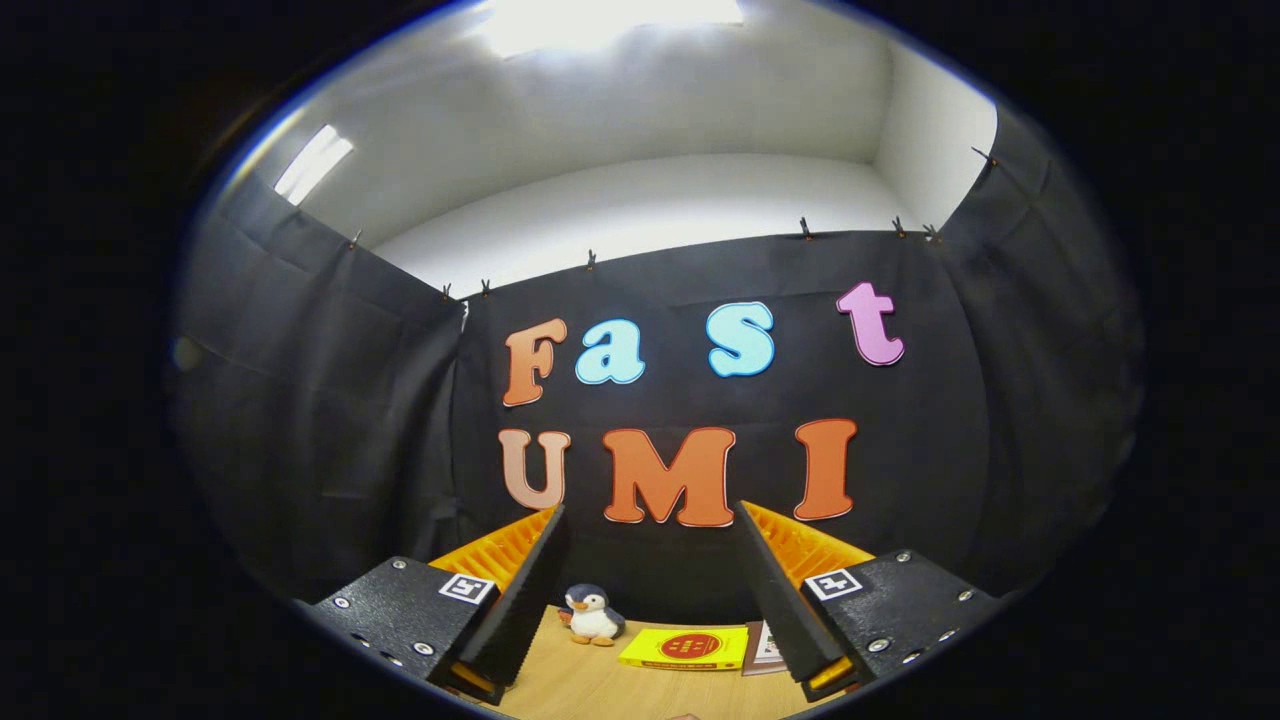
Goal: Open the storage box then place both shoes into the box .Put the left shoe in first, then the right shoe, with the right side of both shoes facing outward in a uniform manner.
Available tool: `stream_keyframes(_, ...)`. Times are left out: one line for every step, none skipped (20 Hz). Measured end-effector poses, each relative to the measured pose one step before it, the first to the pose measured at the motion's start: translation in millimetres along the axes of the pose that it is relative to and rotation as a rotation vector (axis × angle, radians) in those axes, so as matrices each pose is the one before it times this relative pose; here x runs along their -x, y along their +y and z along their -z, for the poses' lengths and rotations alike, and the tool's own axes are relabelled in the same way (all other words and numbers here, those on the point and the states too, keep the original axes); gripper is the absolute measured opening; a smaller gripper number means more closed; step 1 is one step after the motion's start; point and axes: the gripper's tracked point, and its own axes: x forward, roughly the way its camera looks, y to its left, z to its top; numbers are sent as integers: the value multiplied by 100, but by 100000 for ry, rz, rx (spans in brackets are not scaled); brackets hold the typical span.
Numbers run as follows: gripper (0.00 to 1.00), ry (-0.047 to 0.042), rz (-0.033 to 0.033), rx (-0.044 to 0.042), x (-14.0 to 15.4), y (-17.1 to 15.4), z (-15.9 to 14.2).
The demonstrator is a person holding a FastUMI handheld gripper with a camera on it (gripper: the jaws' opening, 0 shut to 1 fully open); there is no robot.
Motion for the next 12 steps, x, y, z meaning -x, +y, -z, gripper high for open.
stream_keyframes(97,-188,-363,191,46,-81,-97)
stream_keyframes(97,-275,-85,565,9,-75,-99)
stream_keyframes(97,-162,-432,464,-248,77,71)
stream_keyframes(97,-61,-754,175,-11,177,86)
stream_keyframes(97,208,-615,-209,25,223,94)
stream_keyframes(97,360,-1062,-422,-107,117,122)
stream_keyframes(97,353,-826,-659,10,-63,-27)
stream_keyframes(97,200,16,-573,2,-176,-10)
stream_keyframes(97,-270,258,-280,-69,-310,-150)
stream_keyframes(97,-270,466,10,35,-386,-144)
stream_keyframes(97,-391,212,255,-73,-184,-59)
stream_keyframes(97,-512,502,252,102,-219,-157)
